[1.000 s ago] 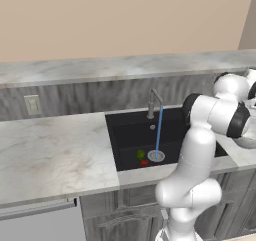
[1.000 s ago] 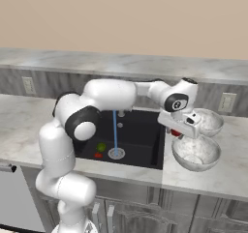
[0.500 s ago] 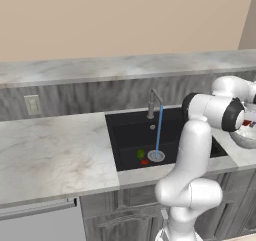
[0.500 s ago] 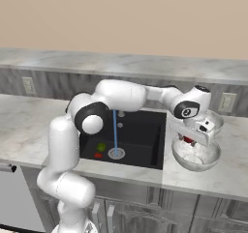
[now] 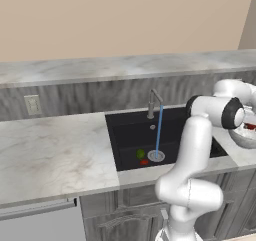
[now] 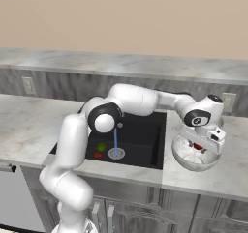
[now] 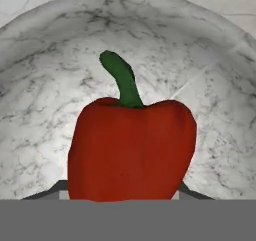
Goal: Pick the bell peppers from the sink and place them in one bowl. Place the lime in the other bowl. Then turn off the sink faucet.
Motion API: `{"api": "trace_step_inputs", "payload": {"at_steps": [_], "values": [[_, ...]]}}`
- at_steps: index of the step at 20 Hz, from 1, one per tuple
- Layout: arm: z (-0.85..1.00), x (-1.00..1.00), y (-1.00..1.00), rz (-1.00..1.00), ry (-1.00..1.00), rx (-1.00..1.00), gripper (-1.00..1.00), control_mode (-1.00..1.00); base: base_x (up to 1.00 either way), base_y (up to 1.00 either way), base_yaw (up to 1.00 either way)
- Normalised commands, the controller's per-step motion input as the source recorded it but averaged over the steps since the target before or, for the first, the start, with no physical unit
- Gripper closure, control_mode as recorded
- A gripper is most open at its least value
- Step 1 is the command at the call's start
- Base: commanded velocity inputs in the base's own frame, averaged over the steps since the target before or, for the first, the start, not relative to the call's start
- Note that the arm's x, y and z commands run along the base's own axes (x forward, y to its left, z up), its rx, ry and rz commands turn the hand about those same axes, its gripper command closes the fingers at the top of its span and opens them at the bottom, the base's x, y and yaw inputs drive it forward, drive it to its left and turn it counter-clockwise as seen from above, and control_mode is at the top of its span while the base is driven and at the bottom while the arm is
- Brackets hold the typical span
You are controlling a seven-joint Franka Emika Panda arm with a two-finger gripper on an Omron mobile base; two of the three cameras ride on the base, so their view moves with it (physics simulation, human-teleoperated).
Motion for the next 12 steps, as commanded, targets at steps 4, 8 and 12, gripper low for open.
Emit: {"api": "trace_step_inputs", "payload": {"at_steps": [4,8,12], "values": [[-0.56,0.14,0.0,0.0,-0.04,0.0,1.0,-1.0,0.0,0.0,0.0],[-0.26,0.35,0.0,0.0,0.0,0.0,1.0,-1.0,0.0,0.0,0.0],[-0.01,0.36,0.02,0.0,0.03,0.0,-1.0,-1.0,0.0,0.0,0.0]]}}
